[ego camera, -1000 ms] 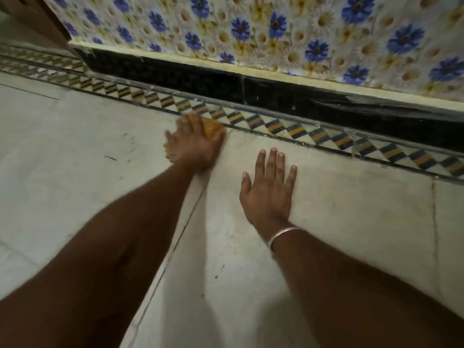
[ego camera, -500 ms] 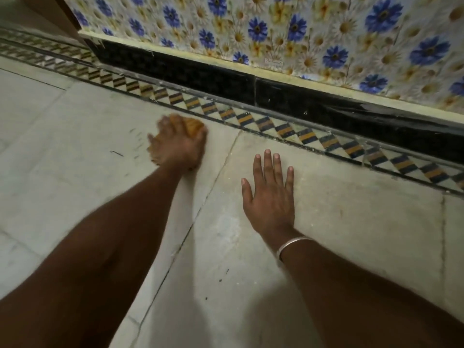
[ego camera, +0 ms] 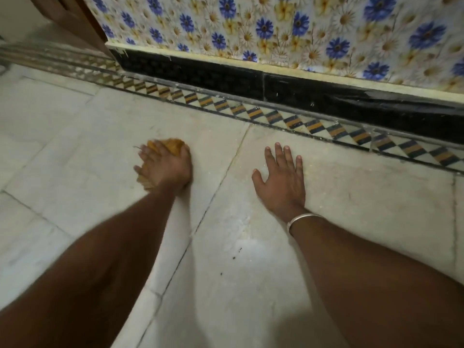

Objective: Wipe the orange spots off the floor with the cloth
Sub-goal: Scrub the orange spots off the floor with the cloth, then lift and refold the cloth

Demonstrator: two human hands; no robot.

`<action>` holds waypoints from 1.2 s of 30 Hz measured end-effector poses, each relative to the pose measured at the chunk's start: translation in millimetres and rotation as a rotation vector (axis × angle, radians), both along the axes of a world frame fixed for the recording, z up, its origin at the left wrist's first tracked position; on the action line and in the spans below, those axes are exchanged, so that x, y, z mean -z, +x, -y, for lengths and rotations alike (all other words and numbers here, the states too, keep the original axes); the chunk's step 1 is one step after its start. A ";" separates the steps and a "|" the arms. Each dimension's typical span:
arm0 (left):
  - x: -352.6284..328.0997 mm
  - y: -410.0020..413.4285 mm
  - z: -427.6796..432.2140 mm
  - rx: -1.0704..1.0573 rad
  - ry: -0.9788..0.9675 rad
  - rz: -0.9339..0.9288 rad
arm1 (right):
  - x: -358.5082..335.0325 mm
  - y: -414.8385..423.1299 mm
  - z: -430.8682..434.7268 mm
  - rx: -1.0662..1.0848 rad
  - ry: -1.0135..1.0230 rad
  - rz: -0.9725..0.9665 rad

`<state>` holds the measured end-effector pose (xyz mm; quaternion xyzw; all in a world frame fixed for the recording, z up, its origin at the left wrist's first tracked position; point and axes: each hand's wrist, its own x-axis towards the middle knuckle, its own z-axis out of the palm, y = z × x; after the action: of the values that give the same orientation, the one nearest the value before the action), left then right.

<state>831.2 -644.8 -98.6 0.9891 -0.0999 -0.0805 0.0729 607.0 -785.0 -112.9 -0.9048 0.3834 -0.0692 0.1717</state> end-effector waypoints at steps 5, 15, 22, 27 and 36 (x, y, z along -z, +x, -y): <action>-13.1 -76.4 -12.2 -0.003 -0.099 -0.064 | -43.7 -10.4 17.4 0.073 0.707 0.250; -23.1 -168.3 -18.9 0.616 0.017 0.018 | -100.9 -122.1 -2.8 0.224 1.000 0.411; -83.8 -195.3 -14.5 0.692 -0.096 -0.088 | -151.2 -188.8 -1.4 0.399 0.907 0.462; -137.4 -211.2 -0.5 0.490 -0.578 -0.588 | -168.5 -207.2 -18.7 0.326 1.057 0.367; -208.1 -253.7 14.2 0.469 -1.008 -0.992 | -220.7 -204.3 -25.5 0.341 1.212 0.892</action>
<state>577.4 -659.0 109.4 0.6358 -0.2884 -0.4754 0.5353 402.7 -759.6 107.7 -0.4678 0.3827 -0.2309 0.7625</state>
